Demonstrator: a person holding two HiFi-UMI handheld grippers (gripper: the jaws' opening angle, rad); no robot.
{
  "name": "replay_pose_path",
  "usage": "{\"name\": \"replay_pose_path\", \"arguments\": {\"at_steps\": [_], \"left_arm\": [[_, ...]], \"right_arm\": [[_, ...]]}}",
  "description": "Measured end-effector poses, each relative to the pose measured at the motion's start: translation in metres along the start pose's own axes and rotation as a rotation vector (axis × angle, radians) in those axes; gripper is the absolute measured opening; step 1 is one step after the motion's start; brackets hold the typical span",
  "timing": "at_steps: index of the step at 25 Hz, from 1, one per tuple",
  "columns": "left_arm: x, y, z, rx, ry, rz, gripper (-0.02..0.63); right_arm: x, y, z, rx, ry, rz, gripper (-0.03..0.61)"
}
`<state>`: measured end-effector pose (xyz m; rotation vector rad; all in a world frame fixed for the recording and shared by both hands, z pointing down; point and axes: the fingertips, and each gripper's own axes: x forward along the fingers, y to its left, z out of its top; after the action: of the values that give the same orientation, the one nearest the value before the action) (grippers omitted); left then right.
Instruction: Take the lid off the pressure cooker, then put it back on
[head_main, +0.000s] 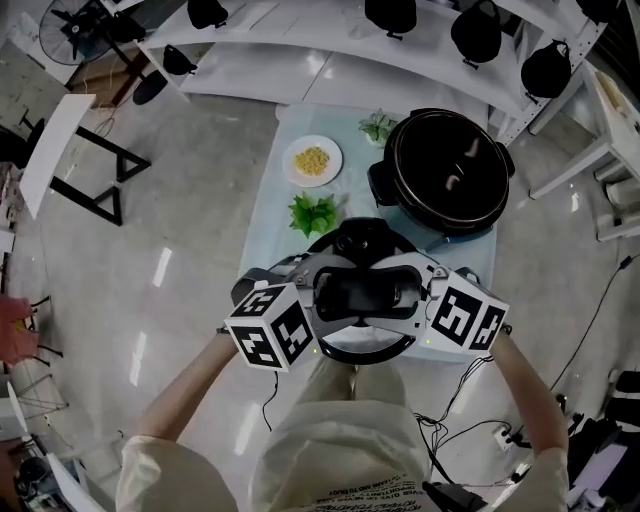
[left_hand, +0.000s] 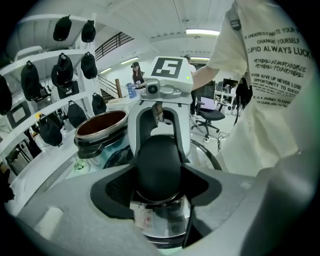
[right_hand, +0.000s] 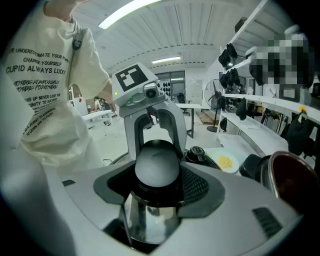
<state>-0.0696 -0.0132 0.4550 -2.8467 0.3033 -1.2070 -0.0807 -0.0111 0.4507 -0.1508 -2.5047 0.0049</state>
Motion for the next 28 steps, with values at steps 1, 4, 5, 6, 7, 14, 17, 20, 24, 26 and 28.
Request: {"name": "replay_pose_path", "arguments": {"at_steps": [1, 4, 5, 6, 7, 14, 17, 20, 24, 26, 28], "left_arm": [[0.003, -0.001, -0.004, -0.002, 0.003, -0.004, 0.287], [0.014, -0.005, -0.016, -0.004, 0.017, -0.014, 0.287], [0.018, -0.006, -0.020, -0.004, 0.022, -0.017, 0.287], [0.022, -0.006, -0.024, -0.004, 0.027, -0.020, 0.287], [0.025, -0.006, -0.028, -0.005, 0.031, -0.022, 0.287], [0.053, -0.008, -0.051, -0.010, 0.055, -0.023, 0.287], [0.064, -0.008, -0.062, -0.008, 0.070, -0.020, 0.287], [0.074, -0.009, -0.071, -0.006, 0.082, -0.019, 0.287], [0.081, -0.010, -0.078, -0.002, 0.095, -0.010, 0.287], [0.084, -0.011, -0.081, -0.001, 0.098, -0.005, 0.287], [0.086, -0.011, -0.084, -0.001, 0.101, -0.003, 0.287]], "right_arm": [[0.003, 0.001, -0.004, 0.004, 0.004, 0.001, 0.273], [0.014, 0.002, -0.017, 0.013, 0.018, 0.006, 0.273], [0.017, 0.002, -0.022, 0.016, 0.023, 0.007, 0.273], [0.021, 0.002, -0.026, 0.017, 0.028, 0.007, 0.273], [0.024, 0.001, -0.031, 0.018, 0.033, 0.006, 0.273], [0.043, -0.003, -0.061, 0.016, 0.060, 0.001, 0.273], [0.051, -0.006, -0.073, 0.012, 0.073, -0.003, 0.273], [0.058, -0.007, -0.082, -0.004, 0.095, -0.010, 0.273], [0.064, -0.007, -0.091, -0.011, 0.109, -0.018, 0.273], [0.067, -0.008, -0.095, -0.017, 0.116, -0.021, 0.273], [0.069, -0.008, -0.098, -0.018, 0.122, -0.023, 0.273]]}}
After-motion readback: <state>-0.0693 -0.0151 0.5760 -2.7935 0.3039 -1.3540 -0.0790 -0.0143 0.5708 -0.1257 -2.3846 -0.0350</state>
